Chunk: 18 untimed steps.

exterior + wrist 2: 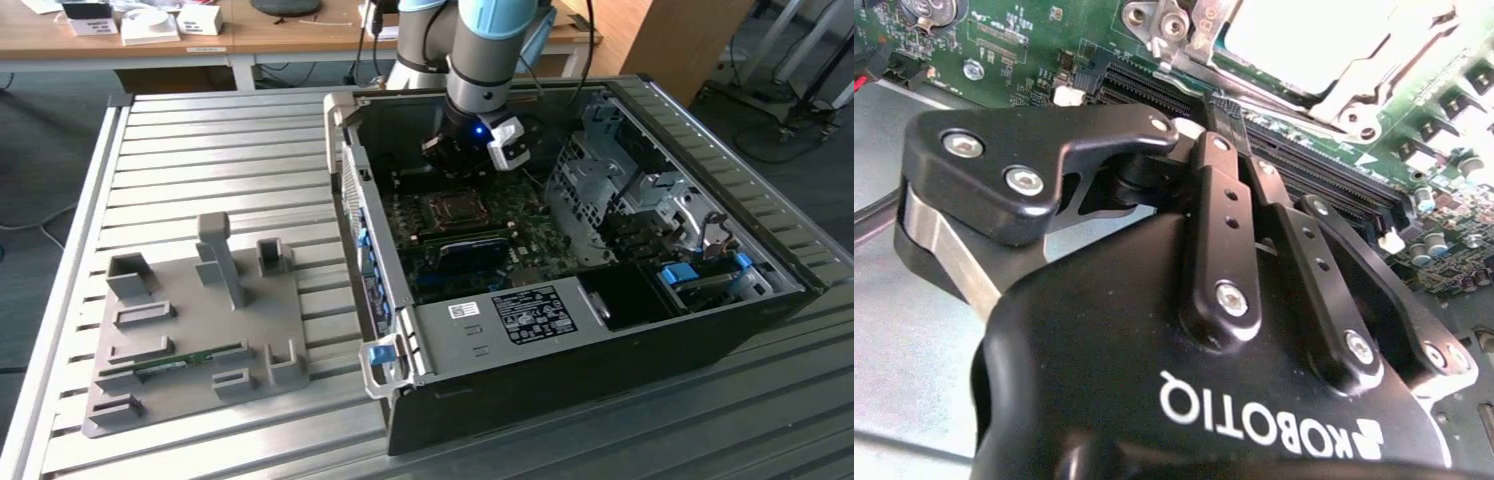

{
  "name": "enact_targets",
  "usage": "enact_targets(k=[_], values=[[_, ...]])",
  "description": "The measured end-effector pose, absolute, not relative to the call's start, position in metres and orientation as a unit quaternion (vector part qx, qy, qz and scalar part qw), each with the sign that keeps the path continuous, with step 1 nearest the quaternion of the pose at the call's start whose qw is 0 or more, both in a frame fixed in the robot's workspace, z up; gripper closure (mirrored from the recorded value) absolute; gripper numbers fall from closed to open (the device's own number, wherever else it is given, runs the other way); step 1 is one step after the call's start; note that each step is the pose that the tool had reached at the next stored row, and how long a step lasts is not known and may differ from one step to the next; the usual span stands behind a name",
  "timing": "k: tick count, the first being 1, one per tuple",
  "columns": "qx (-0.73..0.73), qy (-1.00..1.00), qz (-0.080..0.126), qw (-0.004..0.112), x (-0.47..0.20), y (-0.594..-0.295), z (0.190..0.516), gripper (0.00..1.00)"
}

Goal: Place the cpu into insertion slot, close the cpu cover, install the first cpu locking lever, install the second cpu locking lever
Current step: 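Install the first cpu locking lever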

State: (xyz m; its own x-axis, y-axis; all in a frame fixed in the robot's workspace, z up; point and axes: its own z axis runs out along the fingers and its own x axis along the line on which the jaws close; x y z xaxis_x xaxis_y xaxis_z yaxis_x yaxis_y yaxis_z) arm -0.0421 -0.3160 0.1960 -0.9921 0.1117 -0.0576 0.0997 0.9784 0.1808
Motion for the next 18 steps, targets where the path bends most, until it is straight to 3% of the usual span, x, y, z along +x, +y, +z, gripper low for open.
enact_targets(k=[18], values=[[0.052,0.994,0.088,0.035,-0.0423,-0.3178,0.202,0.89]])
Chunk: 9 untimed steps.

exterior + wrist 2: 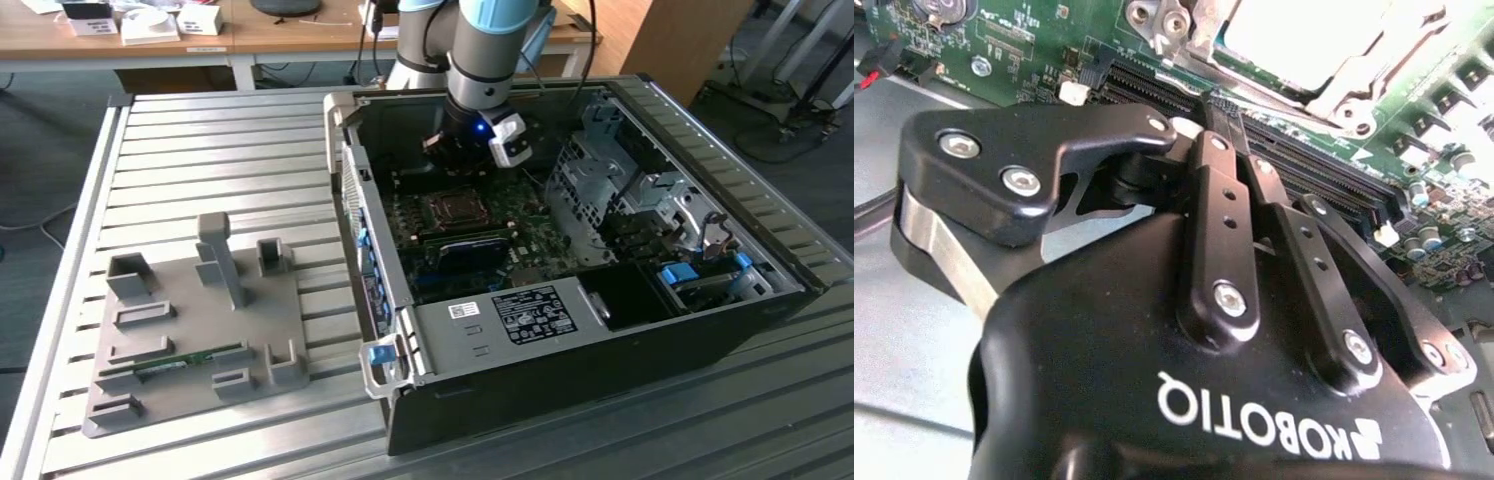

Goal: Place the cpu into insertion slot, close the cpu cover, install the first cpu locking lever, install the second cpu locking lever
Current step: 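Install the first cpu locking lever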

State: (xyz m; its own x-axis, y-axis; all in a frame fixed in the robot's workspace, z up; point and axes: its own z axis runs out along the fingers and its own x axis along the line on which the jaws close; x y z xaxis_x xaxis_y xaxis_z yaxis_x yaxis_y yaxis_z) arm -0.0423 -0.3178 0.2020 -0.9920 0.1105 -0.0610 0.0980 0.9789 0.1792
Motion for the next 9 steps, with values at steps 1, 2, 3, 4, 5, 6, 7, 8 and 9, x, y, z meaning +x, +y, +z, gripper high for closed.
enact_targets(k=[1,2,3,4,5,6,7,8,9], values=[[0.052,0.994,0.088,0.036,-0.0423,-0.3181,0.202,0.89],[0.052,0.994,0.088,0.036,-0.0424,-0.3185,0.202,0.89],[0.052,0.994,0.088,0.037,-0.0423,-0.3189,0.202,0.89],[0.052,0.994,0.088,0.037,-0.0423,-0.3192,0.202,0.89],[0.052,0.994,0.087,0.038,-0.0423,-0.3194,0.2019,0.89],[0.052,0.994,0.087,0.039,-0.0424,-0.3194,0.2019,0.89],[0.052,0.994,0.087,0.039,-0.0428,-0.3195,0.202,0.89],[0.052,0.994,0.087,0.04,-0.0433,-0.3195,0.202,0.89],[0.052,0.994,0.087,0.04,-0.0437,-0.3195,0.2019,0.89]])
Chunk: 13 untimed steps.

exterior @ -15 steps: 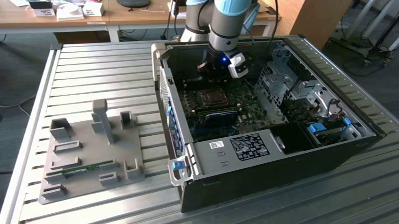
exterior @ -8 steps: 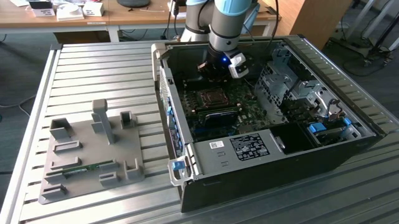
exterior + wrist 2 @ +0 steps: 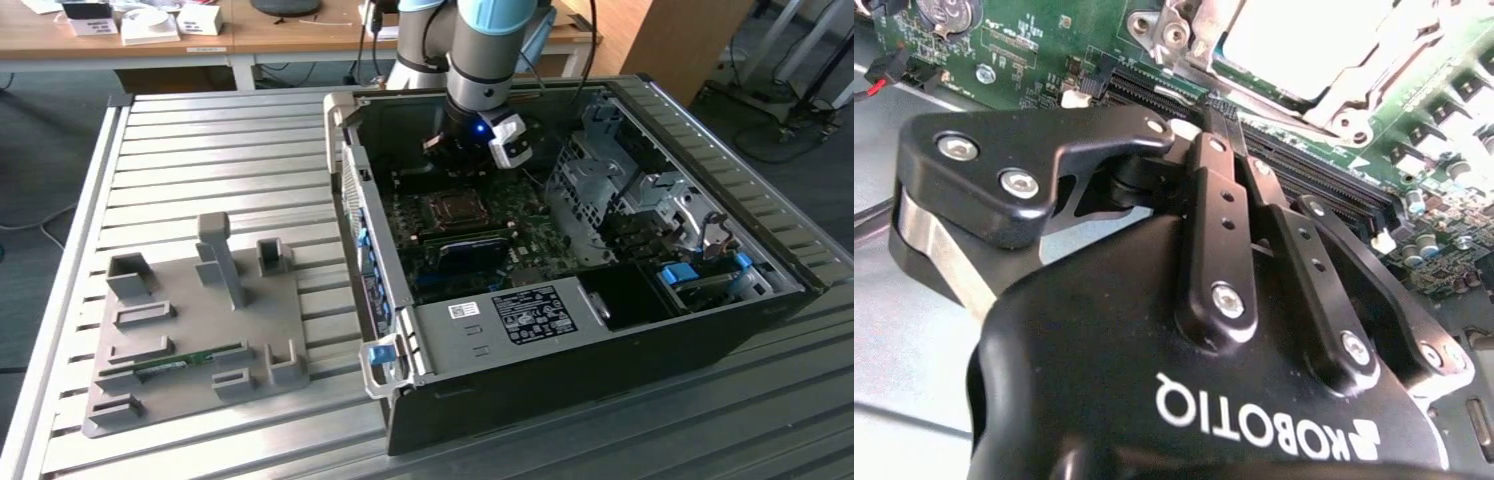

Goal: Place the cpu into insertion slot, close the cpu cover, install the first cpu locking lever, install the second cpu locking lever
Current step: 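Install the first cpu locking lever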

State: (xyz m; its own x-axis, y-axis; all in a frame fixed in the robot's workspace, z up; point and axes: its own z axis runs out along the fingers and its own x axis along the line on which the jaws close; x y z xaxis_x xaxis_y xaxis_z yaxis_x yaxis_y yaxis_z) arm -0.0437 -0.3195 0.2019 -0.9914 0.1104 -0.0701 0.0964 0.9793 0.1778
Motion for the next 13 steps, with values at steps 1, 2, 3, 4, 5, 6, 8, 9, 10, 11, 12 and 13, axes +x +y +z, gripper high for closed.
enact_targets(k=[1,2,3,4,5,6,8,9,10,11,12,13], values=[[0.052,0.994,0.087,0.04,-0.0439,-0.3195,0.2019,0.89],[0.052,0.994,0.087,0.04,-0.0441,-0.3194,0.2019,0.89],[0.052,0.994,0.087,0.04,-0.0442,-0.3194,0.2019,0.89],[0.053,0.994,0.087,0.04,-0.0442,-0.3192,0.2019,0.89],[0.054,0.994,0.087,0.04,-0.0442,-0.3191,0.202,0.89],[0.055,0.994,0.087,0.04,-0.0442,-0.3191,0.2019,0.89],[0.058,0.994,0.087,0.04,-0.0442,-0.3189,0.2019,0.89],[0.06,0.994,0.087,0.041,-0.0442,-0.3189,0.202,0.89],[0.062,0.993,0.087,0.041,-0.0442,-0.3188,0.202,0.89],[0.065,0.993,0.087,0.041,-0.0442,-0.3186,0.202,0.89],[0.068,0.993,0.087,0.041,-0.0442,-0.3184,0.202,0.89],[0.07,0.993,0.087,0.041,-0.0442,-0.3184,0.2021,0.89]])
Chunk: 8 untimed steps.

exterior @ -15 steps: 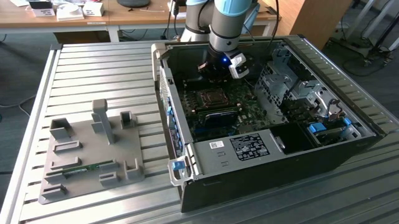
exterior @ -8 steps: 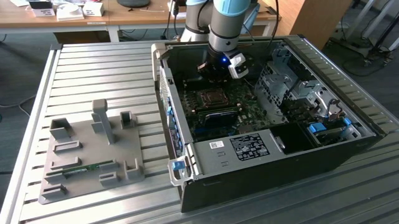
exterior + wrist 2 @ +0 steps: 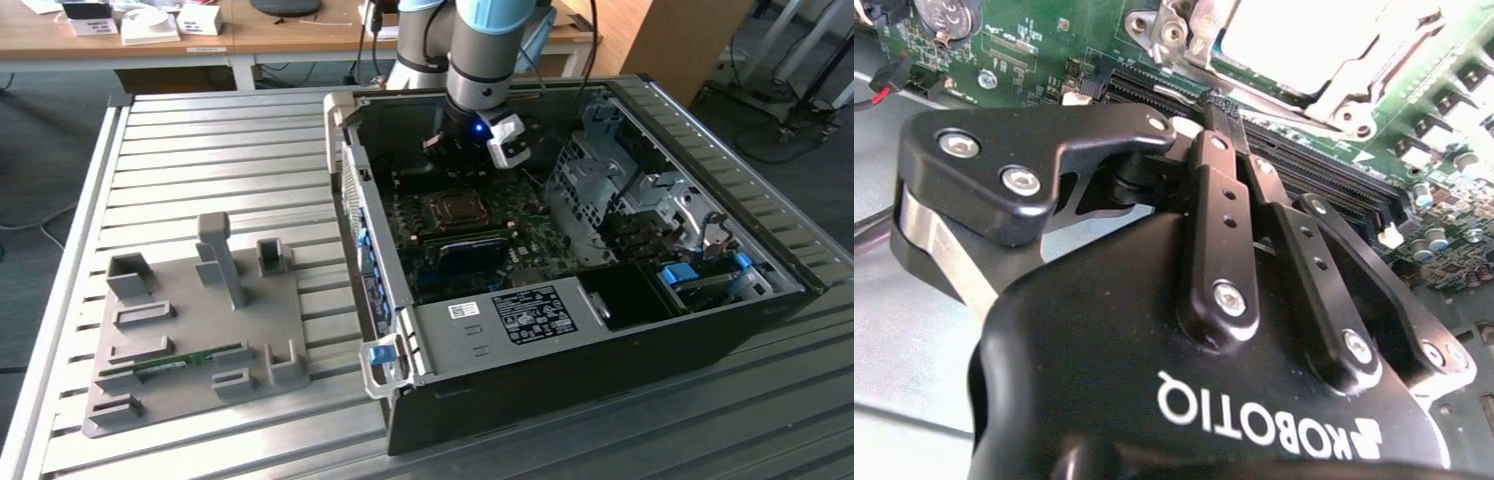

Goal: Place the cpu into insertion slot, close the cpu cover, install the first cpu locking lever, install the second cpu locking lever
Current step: 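Install the first cpu locking lever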

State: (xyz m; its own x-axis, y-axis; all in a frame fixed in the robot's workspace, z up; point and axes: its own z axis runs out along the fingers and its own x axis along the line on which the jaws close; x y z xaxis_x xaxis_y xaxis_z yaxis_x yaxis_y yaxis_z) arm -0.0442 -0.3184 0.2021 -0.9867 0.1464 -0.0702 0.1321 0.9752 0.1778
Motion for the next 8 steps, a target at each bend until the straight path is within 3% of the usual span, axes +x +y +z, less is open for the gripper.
enact_targets(k=[8], values=[[0.078,0.992,0.087,0.042,-0.0442,-0.3171,0.2034,0.89]])
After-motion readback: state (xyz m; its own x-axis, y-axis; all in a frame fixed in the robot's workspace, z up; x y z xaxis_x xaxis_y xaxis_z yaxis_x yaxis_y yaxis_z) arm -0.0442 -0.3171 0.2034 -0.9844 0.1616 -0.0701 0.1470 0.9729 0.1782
